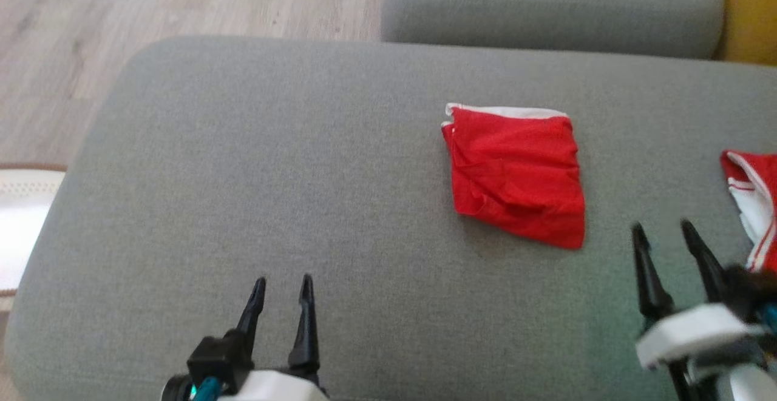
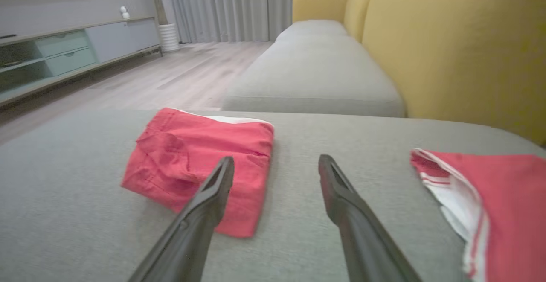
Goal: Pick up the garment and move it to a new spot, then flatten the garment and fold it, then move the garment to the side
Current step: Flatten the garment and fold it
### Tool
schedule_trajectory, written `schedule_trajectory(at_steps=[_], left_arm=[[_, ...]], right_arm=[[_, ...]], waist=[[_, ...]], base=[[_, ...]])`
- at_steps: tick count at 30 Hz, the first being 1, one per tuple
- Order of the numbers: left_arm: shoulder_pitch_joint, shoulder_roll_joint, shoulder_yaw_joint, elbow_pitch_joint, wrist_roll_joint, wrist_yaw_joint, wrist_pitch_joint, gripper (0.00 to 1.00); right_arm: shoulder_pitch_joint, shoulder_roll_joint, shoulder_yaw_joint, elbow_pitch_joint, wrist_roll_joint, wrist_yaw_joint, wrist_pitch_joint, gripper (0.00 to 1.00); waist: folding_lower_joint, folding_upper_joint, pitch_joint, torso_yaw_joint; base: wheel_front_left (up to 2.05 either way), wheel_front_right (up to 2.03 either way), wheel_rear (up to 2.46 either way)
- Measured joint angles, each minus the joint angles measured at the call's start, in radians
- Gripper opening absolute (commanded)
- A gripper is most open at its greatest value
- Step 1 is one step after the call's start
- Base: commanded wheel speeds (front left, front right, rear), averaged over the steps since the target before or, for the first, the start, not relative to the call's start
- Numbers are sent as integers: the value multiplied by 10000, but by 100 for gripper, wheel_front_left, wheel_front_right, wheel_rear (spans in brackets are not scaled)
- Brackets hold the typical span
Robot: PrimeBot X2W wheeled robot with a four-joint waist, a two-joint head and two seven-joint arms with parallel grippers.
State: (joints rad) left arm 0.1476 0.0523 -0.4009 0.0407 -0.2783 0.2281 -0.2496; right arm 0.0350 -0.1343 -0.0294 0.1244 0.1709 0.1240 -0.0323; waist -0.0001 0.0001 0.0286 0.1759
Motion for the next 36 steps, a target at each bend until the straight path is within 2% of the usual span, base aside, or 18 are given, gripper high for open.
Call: schedule_trajectory(at_steps=[8,17,18,19,20,24,28,30,36], left_arm=[[672,19,646,100,222,-211,0,100],[732,19,723,46,385,-345,0,100],[731,19,719,23,395,-349,0,100],[726,19,715,13,395,-351,0,100],[723,19,708,2,395,-360,0,100],[632,21,581,-73,395,-393,0,100],[23,21,257,-77,395,-393,0,100],[-171,19,151,-81,395,-391,0,100],[-862,4,-523,-79,268,-174,0,100]], right_arm=[[1224,583,-899,485,-424,0,-1344,100],[1132,631,-631,813,-602,0,-1446,100],[1034,616,-514,865,-585,0,-1432,78],[866,587,-366,928,-550,0,-1315,30],[625,531,-171,1012,-493,0,-1162,0],[-914,104,397,1530,-274,0,-802,0],[-2806,-278,892,2723,-247,0,-510,0],[-3219,-318,1007,3080,-245,0,-506,0],[-4743,-366,1693,5162,-242,0,-654,0]], waist=[[0,0,-575,-196],[0,0,-572,-234],[0,0,-542,-201],[0,0,-510,-164],[0,0,-471,-121],[0,0,-113,44],[0,0,451,265],[0,0,600,335],[0,0,1270,981]], base=[[0,0,0],[0,0,0],[0,0,0],[0,0,0],[0,0,0],[0,0,0],[0,0,0],[0,0,0],[0,0,0]])
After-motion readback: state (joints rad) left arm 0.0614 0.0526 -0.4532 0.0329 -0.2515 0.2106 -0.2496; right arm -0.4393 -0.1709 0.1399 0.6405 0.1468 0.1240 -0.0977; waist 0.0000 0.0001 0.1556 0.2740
